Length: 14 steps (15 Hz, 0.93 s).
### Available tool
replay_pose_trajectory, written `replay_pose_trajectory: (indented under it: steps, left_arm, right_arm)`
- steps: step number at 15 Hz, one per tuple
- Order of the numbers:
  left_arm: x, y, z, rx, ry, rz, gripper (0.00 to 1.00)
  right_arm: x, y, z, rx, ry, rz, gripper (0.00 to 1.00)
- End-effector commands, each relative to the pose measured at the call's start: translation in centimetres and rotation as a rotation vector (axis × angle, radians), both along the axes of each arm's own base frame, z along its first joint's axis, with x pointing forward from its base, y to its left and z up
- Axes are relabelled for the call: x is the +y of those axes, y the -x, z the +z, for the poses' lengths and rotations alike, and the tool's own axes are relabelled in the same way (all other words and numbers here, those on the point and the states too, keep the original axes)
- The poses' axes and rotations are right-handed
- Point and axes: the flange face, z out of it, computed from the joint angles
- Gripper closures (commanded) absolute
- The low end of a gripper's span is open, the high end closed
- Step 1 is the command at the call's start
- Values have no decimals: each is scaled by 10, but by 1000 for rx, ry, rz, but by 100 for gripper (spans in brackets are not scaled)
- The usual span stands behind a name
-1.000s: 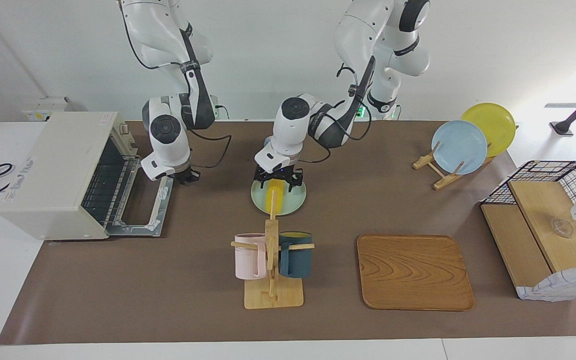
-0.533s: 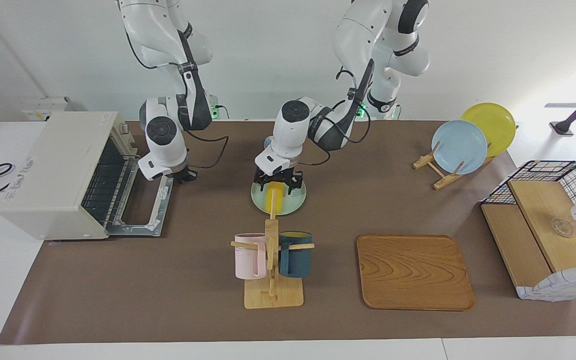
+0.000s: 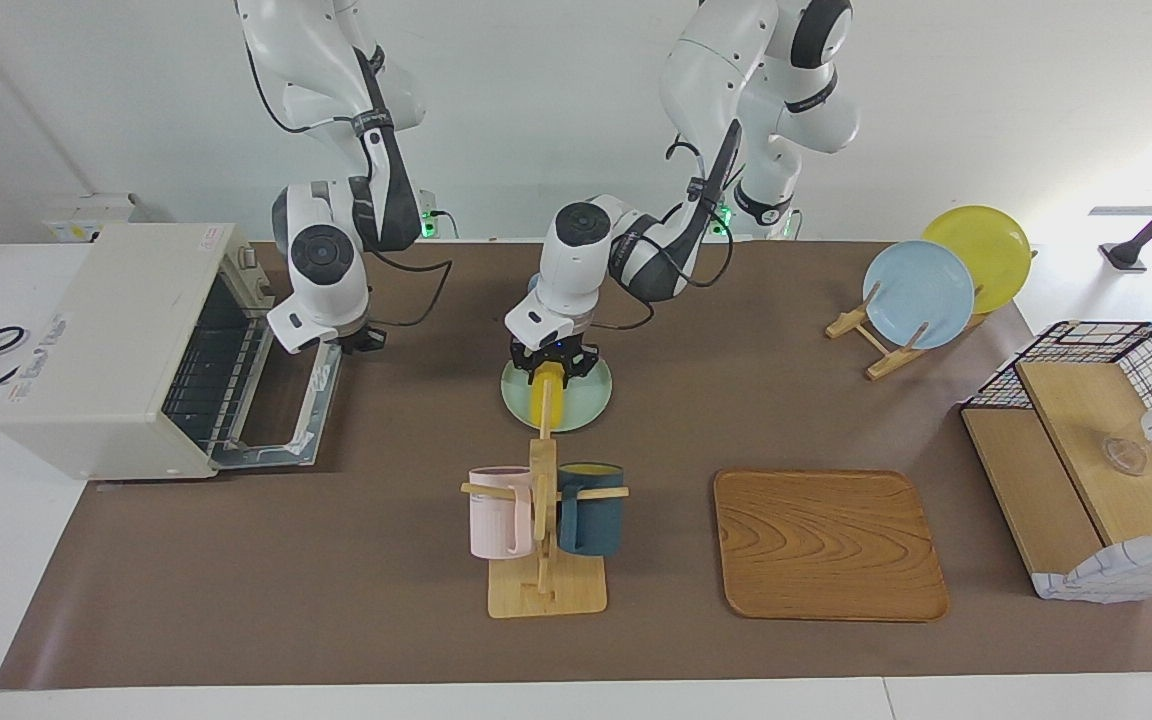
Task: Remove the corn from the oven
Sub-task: 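Grasp the yellow corn on the plate with the left gripper, then carry the yellow corn to the wooden tray with the left gripper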
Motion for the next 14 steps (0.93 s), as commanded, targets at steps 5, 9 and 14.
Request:
replay_pose_trajectory:
  steps: [5,9,14]
  left_arm:
    - [89,-49,117,11,-8,121,100]
    - [190,-124,141,-12,-13,163,100]
    - [329,-211,116,-52,-39,142,100]
  right_arm:
    - [-79,-3,90,18,26,136,100]
    - [-110,-1,92,42,-13,189,100]
    - [-117,0,121,19,-41,246,100]
